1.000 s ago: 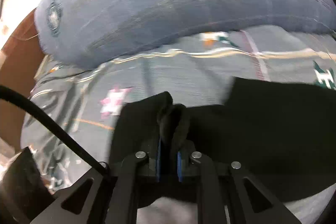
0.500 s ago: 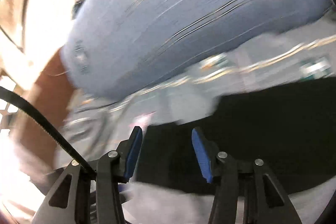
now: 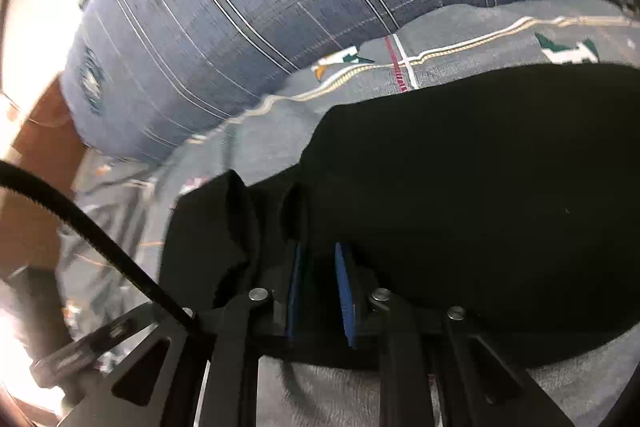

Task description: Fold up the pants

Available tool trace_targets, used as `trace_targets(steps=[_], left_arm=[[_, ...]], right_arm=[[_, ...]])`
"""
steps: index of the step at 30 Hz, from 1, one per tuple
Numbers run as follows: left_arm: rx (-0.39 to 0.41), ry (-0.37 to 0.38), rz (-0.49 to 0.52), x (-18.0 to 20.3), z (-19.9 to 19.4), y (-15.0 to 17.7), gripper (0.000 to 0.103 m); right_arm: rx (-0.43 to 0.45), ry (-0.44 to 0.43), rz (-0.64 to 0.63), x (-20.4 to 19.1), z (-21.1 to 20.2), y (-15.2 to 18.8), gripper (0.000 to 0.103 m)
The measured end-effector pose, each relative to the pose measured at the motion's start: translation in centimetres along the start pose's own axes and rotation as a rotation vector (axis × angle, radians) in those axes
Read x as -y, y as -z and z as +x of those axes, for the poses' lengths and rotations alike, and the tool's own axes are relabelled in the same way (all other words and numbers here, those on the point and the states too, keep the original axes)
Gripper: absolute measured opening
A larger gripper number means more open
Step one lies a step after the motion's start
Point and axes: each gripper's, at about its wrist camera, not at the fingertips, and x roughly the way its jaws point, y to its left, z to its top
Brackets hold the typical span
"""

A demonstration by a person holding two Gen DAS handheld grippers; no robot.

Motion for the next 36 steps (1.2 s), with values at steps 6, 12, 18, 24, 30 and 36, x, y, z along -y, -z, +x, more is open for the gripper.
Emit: trace_targets(steps=[6, 12, 18, 24, 30, 36], left_arm=[[-0.033, 0.065, 0.024, 1.3, 3.8, -3.3, 0.074], [-0.068, -0.005, 0.157, 5.9, 5.5, -3.4, 0.044], [-0.029, 0.001, 0.112, 5.0, 2.7, -3.3, 0.022], [0.024, 0.023, 0.044, 1.6, -1.1, -3.3, 0.022], [-0.002, -0.037, 0.030, -1.1, -1.9, -2.6, 0.031], [0.063, 0.014, -0.027, -2.1, -4.5, -2.3, 0.036]], right_arm=[[-0.016, -0.143, 0.021, -0.8, 1.3, -0.3, 0.044], [-0.009, -0.107, -0.038, -2.4, 2.9, 0.0, 0.044], [-0.043, -0.058, -0.091, -4.2, 3.4, 0.5, 0.010], [-0.075, -0.088, -0.123, -8.0, 4.0, 1.4, 0.010], [-0.087, -0.084, -0.153, -11.1, 4.9, 2.6, 0.008], [-0.053, -0.041, -0.075, -8.3, 3.4, 2.5, 0.007]])
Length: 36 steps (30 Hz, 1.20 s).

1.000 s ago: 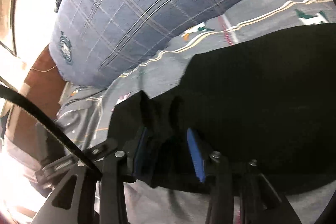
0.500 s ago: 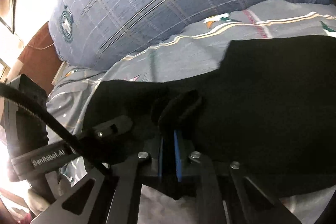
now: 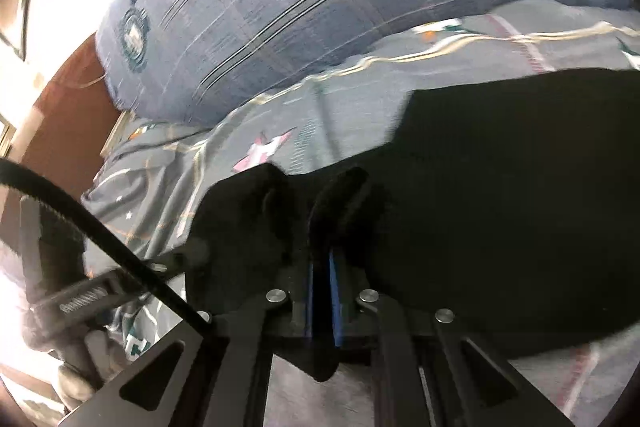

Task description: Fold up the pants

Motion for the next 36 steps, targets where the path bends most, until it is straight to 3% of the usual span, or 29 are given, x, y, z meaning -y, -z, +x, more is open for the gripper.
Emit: trace_targets(steps=[4, 9, 12, 16, 20, 22, 23, 24, 28, 31, 33, 36], left_arm=[[0.045, -0.003, 0.068, 2.6, -0.4, -0.2, 0.045], [-0.021, -0.025, 0.148, 5.9, 3.8, 0.8, 0.046], [-0.023, -0.062, 0.156, 5.8, 5.9, 1.4, 0.046], [0.004, -0.043, 0.162, 5.7, 6.1, 1.7, 0.049], [0.011, -0.039, 0.175, 5.7, 6.0, 1.9, 0.050], [0.021, -0.040, 0.189, 5.8, 5.9, 2.1, 0.050], [0.025, -0.040, 0.196, 5.8, 6.0, 2.2, 0.050], [0.027, -0.050, 0.211, 6.0, 6.0, 2.3, 0.050], [-0.007, -0.092, 0.260, 7.0, 4.8, 2.2, 0.050], [-0.002, -0.061, 0.281, 8.2, 2.7, 1.8, 0.051], [0.008, -0.048, 0.314, 9.8, 1.8, 1.6, 0.056], [-0.018, -0.014, 0.363, 13.1, 2.2, 1.1, 0.063]], right_arm=[[0.028, 0.091, 0.013, 1.8, -1.5, 0.3, 0.007], [0.026, 0.099, -0.008, 2.4, -1.3, 0.7, 0.010], [0.062, 0.052, 0.029, 2.8, -2.9, 0.2, 0.014], [0.111, -0.083, 0.078, 2.9, -4.7, -1.3, 0.014], [0.064, -0.277, 0.186, 3.1, -2.3, -3.4, 0.014], [0.013, -0.298, 0.204, 2.9, -0.1, -4.0, 0.014], [-0.042, -0.271, 0.224, 3.3, 1.8, -4.1, 0.015], [-0.075, -0.213, 0.231, 3.6, 3.0, -3.9, 0.001], [-0.025, -0.180, 0.224, 4.1, 2.1, -3.5, 0.000], [0.060, -0.095, 0.126, 3.8, -2.1, -2.9, 0.018], [0.123, -0.069, 0.104, 4.9, -5.8, -1.9, 0.033], [0.215, -0.046, 0.158, 8.1, -11.0, -0.2, 0.033]])
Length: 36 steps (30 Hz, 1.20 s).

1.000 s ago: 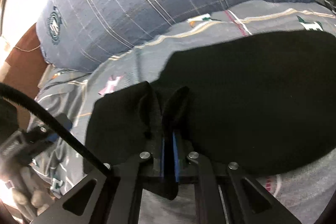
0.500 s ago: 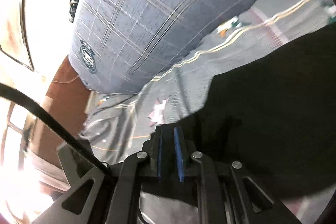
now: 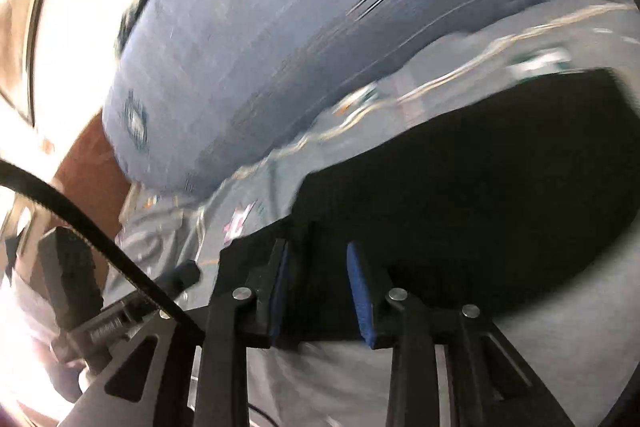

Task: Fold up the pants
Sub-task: 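Lift and fold the pants over with the left gripper toward the right gripper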

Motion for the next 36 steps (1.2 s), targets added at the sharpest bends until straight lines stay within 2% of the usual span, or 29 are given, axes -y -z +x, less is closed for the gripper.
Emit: trace_targets(steps=[4, 6, 9, 14, 15, 19, 22, 24, 26, 28, 29, 30, 31, 32, 33, 36], left_arm=[[-0.075, 0.066, 0.106, 6.3, 2.9, -2.2, 0.064], [-0.107, 0.087, 0.158, 9.7, 4.7, -2.8, 0.064], [-0.156, 0.101, 0.236, 15.1, 8.4, -4.4, 0.064], [-0.236, 0.149, 0.275, 20.5, 14.1, -6.6, 0.064], [-0.269, 0.160, 0.287, 21.6, 15.7, -7.1, 0.064], [-0.312, 0.176, 0.359, 24.4, 19.6, -7.8, 0.064], [-0.338, 0.192, 0.439, 26.6, 21.8, -7.5, 0.064], [-0.362, 0.171, 0.534, 28.1, 23.5, -6.8, 0.064], [-0.375, 0.139, 0.608, 29.1, 24.8, -6.3, 0.072], [-0.378, 0.075, 0.678, 30.1, 25.9, -5.3, 0.072], [-0.362, 0.059, 0.691, 30.3, 25.7, -5.1, 0.067], [-0.351, 0.067, 0.693, 30.4, 25.3, -5.1, 0.037], [-0.348, 0.091, 0.682, 30.3, 24.6, -5.4, 0.026], [-0.358, 0.111, 0.665, 30.1, 24.2, -5.6, 0.018], [-0.354, 0.135, 0.643, 29.6, 23.4, -6.0, 0.015], [-0.294, 0.190, 0.597, 28.4, 19.8, -6.8, 0.013]], right_arm=[[0.149, 0.070, 0.137, 5.4, -7.0, 0.4, 0.033], [0.183, 0.118, 0.196, 8.2, -9.1, 0.4, 0.042], [0.186, 0.181, 0.286, 11.8, -10.4, 0.3, 0.047], [0.161, 0.153, 0.355, 15.0, -9.6, -0.1, 0.048], [0.156, 0.153, 0.353, 15.3, -9.3, -0.4, 0.049], [0.149, 0.175, 0.320, 15.8, -8.1, -1.2, 0.052], [0.159, 0.200, 0.290, 16.0, -7.7, -1.4, 0.061], [0.162, 0.194, 0.285, 16.1, -7.2, -1.7, 0.061], [0.167, 0.193, 0.271, 15.9, -6.9, -1.8, 0.062], [0.168, 0.188, 0.255, 15.7, -6.6, -1.9, 0.062], [0.166, 0.180, 0.245, 15.5, -6.4, -1.9, 0.057], [0.158, 0.163, 0.241, 15.4, -6.1, -2.0, 0.035], [0.149, 0.145, 0.245, 15.4, -5.9, -2.1, 0.026], [0.146, 0.135, 0.254, 15.5, -5.8, -2.1, 0.023], [0.153, 0.120, 0.260, 15.5, -6.1, -2.1, 0.020], [0.187, 0.079, 0.237, 14.1, -7.4, -1.9, 0.018]])
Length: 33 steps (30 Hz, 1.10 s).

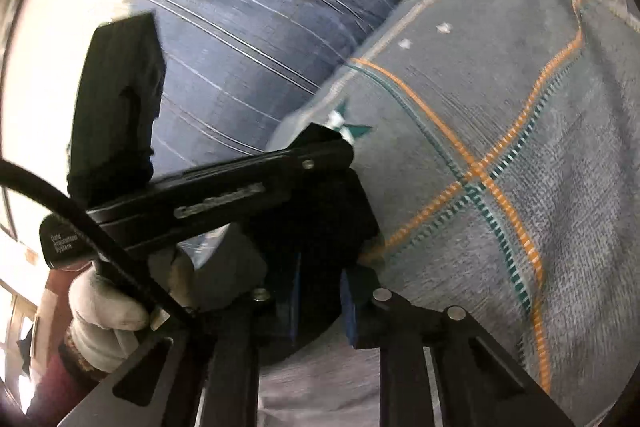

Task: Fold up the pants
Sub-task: 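Lift and fold the pants over with the left gripper toward the right gripper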

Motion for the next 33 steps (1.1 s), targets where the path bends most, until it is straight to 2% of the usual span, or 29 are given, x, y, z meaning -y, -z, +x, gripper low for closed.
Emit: trace_targets(steps=[5, 8, 11, 15, 23, 29, 33], left_arm=[[0.139, 0.065, -0.106, -2.1, -7.7, 2.5, 0.013], [0.225, 0.107, -0.208, -4.8, -12.4, 5.5, 0.013], [0.303, 0.135, -0.312, -8.4, -16.6, 9.9, 0.013], [0.377, 0.155, -0.454, -13.4, -19.7, 16.1, 0.013], [0.490, 0.223, -0.717, -21.2, -20.9, 27.1, 0.013], [0.540, 0.281, -0.844, -24.7, -19.9, 32.3, 0.013], [0.563, 0.327, -0.905, -26.3, -19.1, 35.1, 0.013]], right_arm=[[0.001, -0.038, -0.119, -5.8, -1.5, 0.9, 0.017], [-0.008, -0.066, -0.205, -9.8, -1.8, 2.4, 0.017], [-0.044, -0.098, -0.314, -14.8, -1.0, 5.0, 0.017], [-0.109, -0.110, -0.417, -19.6, 1.1, 8.7, 0.017], [-0.267, -0.076, -0.583, -26.5, 7.3, 15.4, 0.017], [-0.342, -0.013, -0.687, -29.0, 11.3, 19.3, 0.017], [-0.377, 0.017, -0.709, -29.2, 13.5, 20.7, 0.017]])
